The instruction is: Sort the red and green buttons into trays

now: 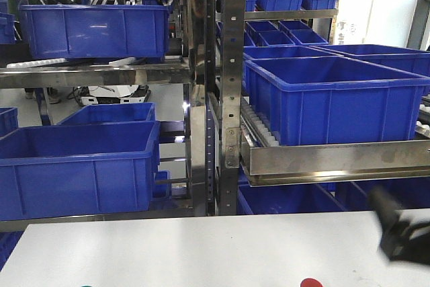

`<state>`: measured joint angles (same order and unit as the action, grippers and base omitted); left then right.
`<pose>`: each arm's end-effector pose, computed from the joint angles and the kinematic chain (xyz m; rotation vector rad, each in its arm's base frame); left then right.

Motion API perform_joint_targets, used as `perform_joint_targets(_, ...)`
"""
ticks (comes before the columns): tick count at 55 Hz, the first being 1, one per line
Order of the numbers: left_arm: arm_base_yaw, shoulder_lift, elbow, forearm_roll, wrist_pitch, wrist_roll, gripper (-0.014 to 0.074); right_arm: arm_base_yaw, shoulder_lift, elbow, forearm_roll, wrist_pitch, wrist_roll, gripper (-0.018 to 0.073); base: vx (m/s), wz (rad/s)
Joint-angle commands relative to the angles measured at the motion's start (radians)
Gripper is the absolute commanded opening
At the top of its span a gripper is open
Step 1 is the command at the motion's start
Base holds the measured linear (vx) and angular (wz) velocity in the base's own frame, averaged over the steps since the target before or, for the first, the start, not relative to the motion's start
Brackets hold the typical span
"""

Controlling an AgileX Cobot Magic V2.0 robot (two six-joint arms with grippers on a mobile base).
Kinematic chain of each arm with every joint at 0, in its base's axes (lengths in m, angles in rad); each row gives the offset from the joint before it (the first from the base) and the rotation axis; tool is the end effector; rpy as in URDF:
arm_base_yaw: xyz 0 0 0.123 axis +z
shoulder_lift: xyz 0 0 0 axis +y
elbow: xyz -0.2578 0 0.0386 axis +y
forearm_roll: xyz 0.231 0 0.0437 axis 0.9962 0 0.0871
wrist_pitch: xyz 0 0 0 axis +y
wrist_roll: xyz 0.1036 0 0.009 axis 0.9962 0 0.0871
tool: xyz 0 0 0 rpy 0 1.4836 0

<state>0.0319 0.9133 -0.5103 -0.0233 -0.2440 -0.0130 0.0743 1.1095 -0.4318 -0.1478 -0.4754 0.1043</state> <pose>0.2062 0.0072 0.2927 -0.0597 1.6416 0.0018 0.2290 0.0241 0.2478 -0.1364 1.6854 0.0922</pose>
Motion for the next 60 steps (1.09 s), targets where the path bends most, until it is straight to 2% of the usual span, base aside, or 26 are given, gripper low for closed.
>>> perform_joint_targets(1, -0.002, 0.007, -0.035, -0.009, -0.086, -0.011, 0.0576, -0.006, 0.128, 0.092, -0.123, -0.264, 0.063, 0.0653, 0.00, 0.00)
perform_joint_targets(6, -0.002, 0.019, -0.035, -0.009, -0.088, -0.011, 0.0568, -0.006, 0.314, 0.171, -0.173, -0.473, 0.050, 0.0608, 0.00, 0.00)
perform_joint_targets(11, -0.002, 0.034, -0.035, -0.009, -0.090, -0.011, 0.0566, -0.006, 0.511, 0.183, -0.177, -0.619, 0.042, 0.0573, 0.00, 0.00)
perform_joint_targets(17, -0.002, 0.048, -0.035, -0.009, -0.091, -0.011, 0.0566, -0.006, 0.705, 0.177, -0.179, -0.864, 0.032, 0.0559, 0.00, 0.00)
perform_joint_targets(29, -0.002, 0.060, -0.035, -0.009, -0.103, -0.011, 0.0566, -0.006, 0.907, 0.064, -0.228, -0.863, -0.030, 0.0559, 0.00, 0.00)
perform_joint_targets(36, -0.002, 0.060, -0.035, -0.009, -0.115, -0.011, 0.0566, -0.006, 0.962, -0.041, -0.281, -0.863, -0.023, 0.0559, 0.00, 0.00)
perform_joint_targets(44, -0.002, 0.060, -0.035, -0.009, -0.118, -0.011, 0.0566, -0.006, 1.022, -0.144, -0.317, -0.862, 0.035, 0.0529, 0.00, 0.00)
perform_joint_targets(49, -0.002, 0.060, -0.035, -0.009, -0.117, -0.011, 0.0566, -0.006, 1.037, -0.173, -0.292, -0.861, 0.053, 0.0384, 0.00, 0.00)
perform_joint_targets(57, -0.002, 0.061, -0.035, -0.009, -0.087, -0.011, 0.0566, -0.006, 1.037, -0.173, -0.245, -0.855, 0.048, 0.0017, 0.00, 0.00)
perform_joint_targets(58, -0.002, 0.064, -0.035, -0.009, -0.074, -0.011, 0.0566, -0.006, 1.037, -0.173, -0.245, -0.854, 0.050, -0.0015, 0.00, 0.00)
perform_joint_targets(60, -0.004, 0.071, -0.035, -0.009, -0.045, -0.011, 0.0566, -0.006, 1.037, -0.173, -0.246, -0.854, 0.050, -0.0014, 0.00, 0.00)
